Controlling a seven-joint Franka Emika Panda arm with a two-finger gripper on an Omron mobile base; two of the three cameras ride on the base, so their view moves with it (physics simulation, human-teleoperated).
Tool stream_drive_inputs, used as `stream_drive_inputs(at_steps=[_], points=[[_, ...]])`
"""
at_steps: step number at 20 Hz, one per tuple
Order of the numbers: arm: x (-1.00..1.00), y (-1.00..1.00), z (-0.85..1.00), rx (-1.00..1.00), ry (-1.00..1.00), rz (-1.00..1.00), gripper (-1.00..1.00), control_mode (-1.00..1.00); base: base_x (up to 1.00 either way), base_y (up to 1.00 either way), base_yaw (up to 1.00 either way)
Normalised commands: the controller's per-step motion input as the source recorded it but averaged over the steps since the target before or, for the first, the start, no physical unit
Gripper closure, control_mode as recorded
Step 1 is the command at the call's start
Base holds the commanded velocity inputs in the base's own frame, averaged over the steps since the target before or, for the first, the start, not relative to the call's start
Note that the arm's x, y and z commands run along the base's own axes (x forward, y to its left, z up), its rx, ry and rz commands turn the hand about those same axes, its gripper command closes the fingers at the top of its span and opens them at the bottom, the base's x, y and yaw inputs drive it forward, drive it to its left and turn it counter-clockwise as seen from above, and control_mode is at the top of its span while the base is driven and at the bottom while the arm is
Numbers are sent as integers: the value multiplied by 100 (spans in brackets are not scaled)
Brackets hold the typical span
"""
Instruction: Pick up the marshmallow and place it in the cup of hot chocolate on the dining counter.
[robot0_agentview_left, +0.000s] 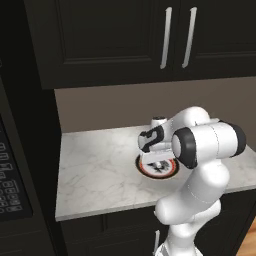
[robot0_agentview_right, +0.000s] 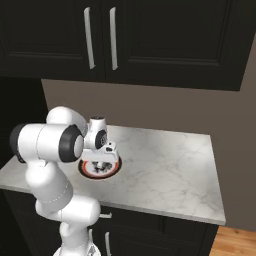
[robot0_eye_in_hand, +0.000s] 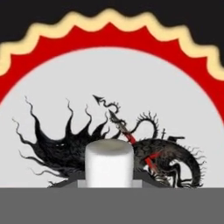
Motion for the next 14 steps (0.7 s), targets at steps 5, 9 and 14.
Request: stream_drive_inputs(at_steps=[5,9,14], points=[[0,-9,-89,-8,-4,0,100,-100,0,0,0],[-42,-2,8,1,-1,2,100,-100,0,0,0],[-78,-14,28,0,-16,7,100,-100,0,0,0]])
